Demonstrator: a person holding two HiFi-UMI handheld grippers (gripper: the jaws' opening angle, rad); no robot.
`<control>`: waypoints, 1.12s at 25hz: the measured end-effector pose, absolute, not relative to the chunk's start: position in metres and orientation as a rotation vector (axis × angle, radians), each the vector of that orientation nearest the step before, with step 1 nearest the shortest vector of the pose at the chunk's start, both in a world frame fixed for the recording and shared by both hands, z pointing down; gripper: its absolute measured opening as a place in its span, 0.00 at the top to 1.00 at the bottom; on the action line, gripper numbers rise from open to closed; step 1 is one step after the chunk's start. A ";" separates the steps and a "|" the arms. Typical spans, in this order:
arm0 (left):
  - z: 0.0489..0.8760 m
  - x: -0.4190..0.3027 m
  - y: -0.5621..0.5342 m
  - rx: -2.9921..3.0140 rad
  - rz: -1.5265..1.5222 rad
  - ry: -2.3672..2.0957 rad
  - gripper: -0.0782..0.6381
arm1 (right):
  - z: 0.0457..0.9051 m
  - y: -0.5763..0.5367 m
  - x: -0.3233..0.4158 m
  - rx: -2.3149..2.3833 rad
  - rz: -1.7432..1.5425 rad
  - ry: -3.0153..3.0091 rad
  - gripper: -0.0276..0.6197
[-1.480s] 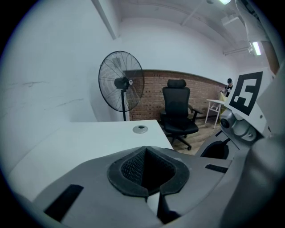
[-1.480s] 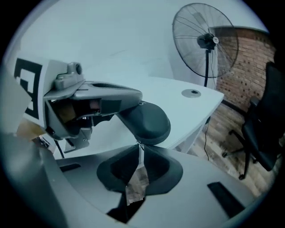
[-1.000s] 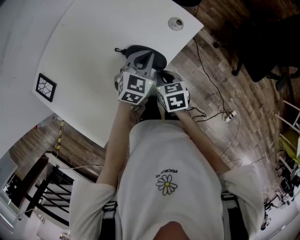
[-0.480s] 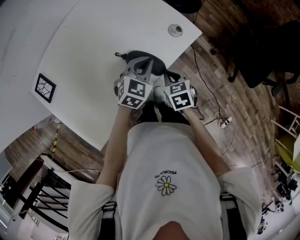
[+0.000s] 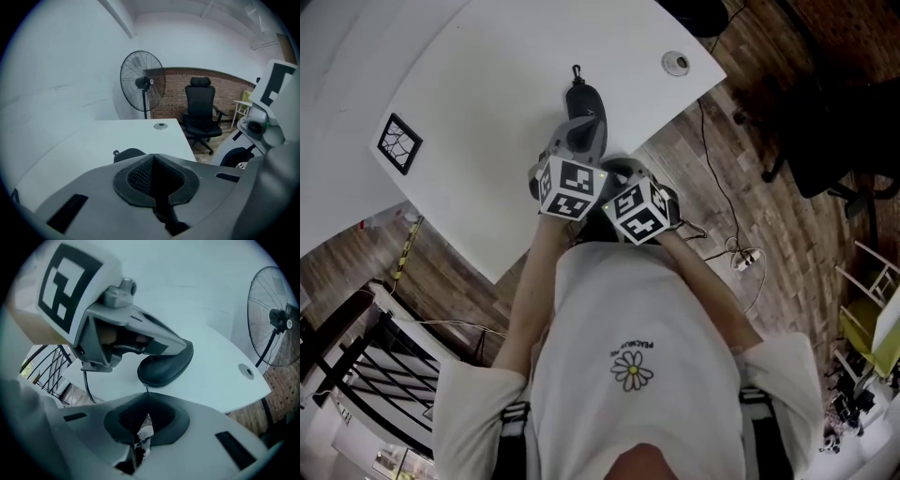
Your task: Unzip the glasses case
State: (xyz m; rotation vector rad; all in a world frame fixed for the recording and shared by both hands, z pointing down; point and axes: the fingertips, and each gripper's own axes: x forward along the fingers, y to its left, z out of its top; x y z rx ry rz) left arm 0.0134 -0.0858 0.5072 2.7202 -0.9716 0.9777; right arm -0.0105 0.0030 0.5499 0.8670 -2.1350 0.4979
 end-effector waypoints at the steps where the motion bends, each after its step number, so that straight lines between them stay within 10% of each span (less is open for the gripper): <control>1: 0.507 0.011 -0.086 2.717 0.964 -0.983 0.87 | 0.550 0.001 -0.008 0.874 0.506 -2.131 0.95; 28: 0.506 0.008 -0.087 2.694 0.880 -0.966 0.87 | 0.543 -0.154 0.022 0.884 0.117 -2.031 0.95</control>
